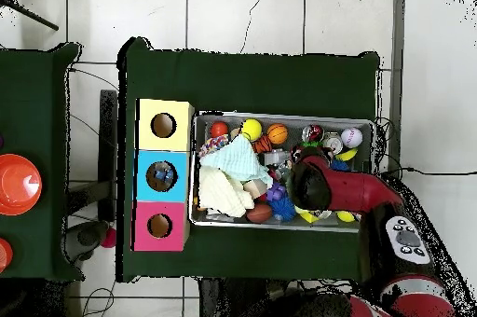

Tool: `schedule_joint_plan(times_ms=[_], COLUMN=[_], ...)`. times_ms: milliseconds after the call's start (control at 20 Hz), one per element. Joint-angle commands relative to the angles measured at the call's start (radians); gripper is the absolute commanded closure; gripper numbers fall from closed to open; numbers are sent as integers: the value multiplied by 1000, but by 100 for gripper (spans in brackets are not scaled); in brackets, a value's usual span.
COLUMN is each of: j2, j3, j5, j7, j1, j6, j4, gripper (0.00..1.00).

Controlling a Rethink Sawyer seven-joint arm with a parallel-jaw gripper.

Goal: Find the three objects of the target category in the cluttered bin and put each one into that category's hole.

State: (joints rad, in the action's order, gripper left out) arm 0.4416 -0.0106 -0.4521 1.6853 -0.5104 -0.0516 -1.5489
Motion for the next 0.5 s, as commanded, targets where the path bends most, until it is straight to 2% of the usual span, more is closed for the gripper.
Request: schedule_joint_plan(times_ms=[50,200,300,500], j2=[-20,-23,-32,-20], j3=[-185,-214,-249,-262], j5=[86,97,144,176], j7=[181,121,109,100], j1=[-68,-86,-114,-122], j6=[-20,-101,-187,-226], j4=[-93,-95,-111,-123], gripper=[0,0,0,0])
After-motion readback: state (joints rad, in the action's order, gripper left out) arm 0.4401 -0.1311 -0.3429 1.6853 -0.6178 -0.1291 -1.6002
